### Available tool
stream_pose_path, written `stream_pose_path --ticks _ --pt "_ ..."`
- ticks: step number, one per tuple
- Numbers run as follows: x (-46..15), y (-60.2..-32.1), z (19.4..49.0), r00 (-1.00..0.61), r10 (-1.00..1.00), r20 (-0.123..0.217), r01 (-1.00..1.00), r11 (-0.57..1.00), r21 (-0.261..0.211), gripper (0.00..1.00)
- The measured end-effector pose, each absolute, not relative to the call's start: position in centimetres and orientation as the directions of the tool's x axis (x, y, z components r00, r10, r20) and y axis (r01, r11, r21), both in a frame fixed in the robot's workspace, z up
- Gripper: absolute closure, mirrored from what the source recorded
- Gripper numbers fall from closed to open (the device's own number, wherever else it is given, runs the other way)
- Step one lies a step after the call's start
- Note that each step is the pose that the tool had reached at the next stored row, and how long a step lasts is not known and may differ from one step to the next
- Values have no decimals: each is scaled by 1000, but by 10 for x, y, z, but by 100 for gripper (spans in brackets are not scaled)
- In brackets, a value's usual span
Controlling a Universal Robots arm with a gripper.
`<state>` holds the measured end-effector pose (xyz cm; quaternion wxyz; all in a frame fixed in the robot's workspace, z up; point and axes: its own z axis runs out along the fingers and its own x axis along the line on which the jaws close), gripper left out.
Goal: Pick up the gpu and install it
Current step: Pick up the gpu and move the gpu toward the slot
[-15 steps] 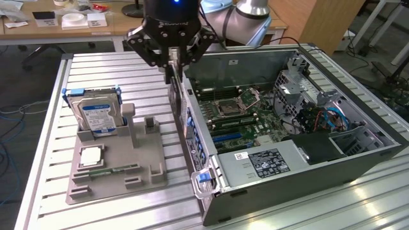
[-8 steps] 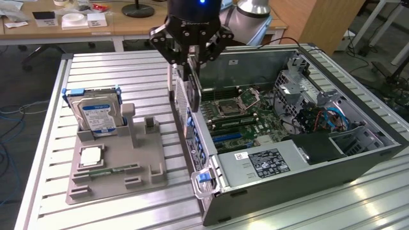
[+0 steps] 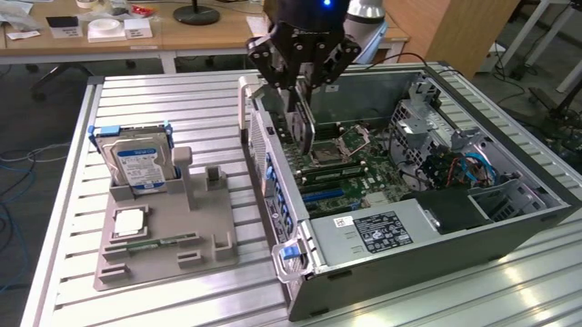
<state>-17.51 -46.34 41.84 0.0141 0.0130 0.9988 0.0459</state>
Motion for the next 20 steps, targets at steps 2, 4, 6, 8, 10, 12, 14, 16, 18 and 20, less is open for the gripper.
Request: stream_pose_path --ticks 2,4,6,8,10,12,14,16,18,20 --pt "-166 -463 418 -999 27 -27 24 995 94 73" --pt "-157 -463 418 -999 27 -27 25 995 96 73" --pt "-148 -463 418 -999 27 -27 24 995 98 73" --pt "-139 -463 418 -999 27 -27 25 995 100 73" --pt "-130 -463 418 -999 27 -27 24 994 102 73" --pt "-121 -463 418 -999 28 -27 25 994 105 73" --pt "-111 -463 418 -999 27 -27 24 994 106 73" --pt "-103 -463 418 -999 28 -27 25 994 107 73" --pt "-93 -463 418 -999 27 -27 24 994 108 73" --pt "-84 -463 418 -999 28 -27 25 994 110 73"
